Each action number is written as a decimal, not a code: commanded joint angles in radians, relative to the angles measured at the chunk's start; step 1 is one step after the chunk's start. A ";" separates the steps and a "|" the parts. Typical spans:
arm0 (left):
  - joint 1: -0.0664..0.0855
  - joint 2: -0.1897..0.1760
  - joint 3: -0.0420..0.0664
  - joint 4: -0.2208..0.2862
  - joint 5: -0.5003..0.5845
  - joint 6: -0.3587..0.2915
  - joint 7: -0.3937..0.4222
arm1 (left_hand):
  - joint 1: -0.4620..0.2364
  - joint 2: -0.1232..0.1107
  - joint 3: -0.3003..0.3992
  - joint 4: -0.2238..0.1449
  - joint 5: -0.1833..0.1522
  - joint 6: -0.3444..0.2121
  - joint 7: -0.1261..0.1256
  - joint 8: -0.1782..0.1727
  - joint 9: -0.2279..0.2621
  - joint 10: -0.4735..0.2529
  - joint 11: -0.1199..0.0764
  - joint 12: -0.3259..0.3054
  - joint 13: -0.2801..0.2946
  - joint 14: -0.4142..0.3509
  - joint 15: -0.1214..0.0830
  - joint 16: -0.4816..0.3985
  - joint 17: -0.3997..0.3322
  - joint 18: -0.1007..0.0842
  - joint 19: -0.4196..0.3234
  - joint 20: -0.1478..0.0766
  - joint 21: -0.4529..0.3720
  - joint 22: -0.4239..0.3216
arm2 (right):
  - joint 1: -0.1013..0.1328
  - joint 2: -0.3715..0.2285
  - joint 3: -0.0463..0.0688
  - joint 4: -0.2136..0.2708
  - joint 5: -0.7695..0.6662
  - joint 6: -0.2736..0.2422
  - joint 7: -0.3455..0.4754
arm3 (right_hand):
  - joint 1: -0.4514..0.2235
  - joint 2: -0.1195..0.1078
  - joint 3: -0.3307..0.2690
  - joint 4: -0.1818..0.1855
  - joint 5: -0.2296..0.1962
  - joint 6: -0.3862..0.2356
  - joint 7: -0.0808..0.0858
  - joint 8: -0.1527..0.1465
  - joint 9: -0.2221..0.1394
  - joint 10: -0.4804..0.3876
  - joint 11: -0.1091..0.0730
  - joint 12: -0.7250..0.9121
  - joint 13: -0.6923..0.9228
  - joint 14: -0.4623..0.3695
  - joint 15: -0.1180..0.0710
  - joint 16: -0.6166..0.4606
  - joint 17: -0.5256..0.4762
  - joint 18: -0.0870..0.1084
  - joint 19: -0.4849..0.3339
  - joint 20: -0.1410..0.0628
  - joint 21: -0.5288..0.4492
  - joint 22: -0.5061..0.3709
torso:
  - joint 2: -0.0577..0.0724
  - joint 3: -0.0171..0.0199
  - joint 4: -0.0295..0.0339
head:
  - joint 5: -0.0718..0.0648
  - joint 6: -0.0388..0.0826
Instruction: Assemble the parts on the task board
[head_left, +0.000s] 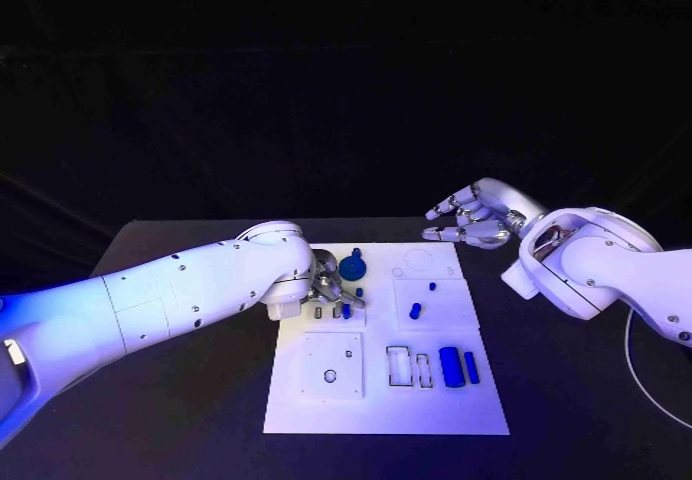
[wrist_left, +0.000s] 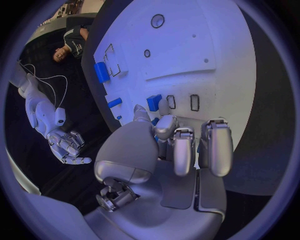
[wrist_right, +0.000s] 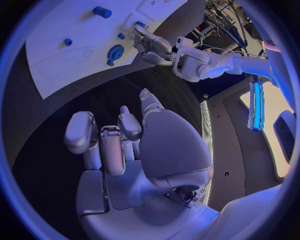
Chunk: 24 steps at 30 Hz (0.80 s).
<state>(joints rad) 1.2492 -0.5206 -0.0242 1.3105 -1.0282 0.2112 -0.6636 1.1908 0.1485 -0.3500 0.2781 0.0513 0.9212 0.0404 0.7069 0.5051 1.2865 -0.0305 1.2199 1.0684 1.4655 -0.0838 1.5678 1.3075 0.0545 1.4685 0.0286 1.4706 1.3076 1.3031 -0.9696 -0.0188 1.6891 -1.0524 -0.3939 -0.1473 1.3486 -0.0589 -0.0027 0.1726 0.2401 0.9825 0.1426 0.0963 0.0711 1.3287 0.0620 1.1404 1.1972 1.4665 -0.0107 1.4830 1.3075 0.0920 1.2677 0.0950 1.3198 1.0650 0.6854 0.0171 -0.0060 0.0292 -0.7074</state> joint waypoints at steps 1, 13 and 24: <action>0.001 0.004 0.000 -0.002 -0.004 0.022 -0.001 | 0.016 0.005 0.007 -0.005 -0.003 -0.010 -0.001 0.008 0.003 0.002 0.002 0.002 0.001 0.105 -0.003 0.003 0.263 -0.018 0.031 -0.007 0.004 0.096 | -0.001 0.003 0.000 -0.001 -0.003 0.017 -0.004 | -0.001 0.007 -0.005 -0.001 0.006 0.007 0.000 0.004 0.001 -0.002 -0.006 -0.003 -0.001 0.067 -0.005 -0.006 0.095 0.013 -0.008 0.000 -0.004 -0.001 | 0.000 0.0002 0.0002 | 0.000 -0.003; 0.001 0.004 0.000 0.002 -0.003 0.036 -0.001 | 0.083 0.006 0.039 -0.041 -0.003 -0.022 0.000 0.021 0.022 -0.001 0.003 -0.001 0.001 0.105 -0.003 0.003 0.263 -0.018 0.029 -0.006 0.003 0.097 | -0.002 0.010 -0.001 -0.013 -0.003 0.024 -0.004 | 0.003 0.010 -0.005 -0.001 0.009 0.007 0.000 0.004 0.001 -0.001 -0.006 -0.002 0.000 0.067 -0.005 -0.006 0.095 0.013 -0.008 0.000 -0.004 -0.001 | 0.000 0.0003 0.0009 | 0.000 -0.009; 0.001 0.002 0.000 0.005 0.004 0.017 0.001 | 0.270 0.075 0.174 -0.151 -0.001 -0.054 -0.016 0.009 0.028 -0.011 -0.012 -0.014 -0.004 0.105 -0.014 0.003 0.263 -0.017 0.028 -0.013 0.003 0.100 | -0.003 0.014 -0.001 -0.018 -0.003 0.025 -0.004 | 0.005 0.011 -0.005 -0.001 0.011 0.007 0.000 0.005 0.001 -0.001 -0.006 -0.002 0.000 0.067 -0.005 -0.006 0.095 0.013 -0.008 0.000 -0.005 -0.002 | 0.000 0.0007 0.0008 | -0.001 -0.012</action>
<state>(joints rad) 1.2531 -0.5192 -0.0211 1.3138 -1.0276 0.2255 -0.6625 1.4158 0.1983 -0.2051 0.1530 0.0467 0.8722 0.0313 0.7179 0.5291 1.2773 -0.0372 1.2101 1.0673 1.4667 -0.0936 1.5678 1.3073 0.0547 1.4660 0.0239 1.4716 1.3075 1.3012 -0.9575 -0.0202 1.6718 -1.0522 -0.3814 -0.1506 1.3531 -0.0551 -0.0026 0.1725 0.2460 0.9825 0.1426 0.0963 0.0709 1.3287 0.0621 1.1404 1.1973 1.4665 -0.0107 1.4830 1.3073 0.0921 1.2677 0.0951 1.3198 1.0639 0.6855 0.0175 -0.0054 0.0290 -0.7187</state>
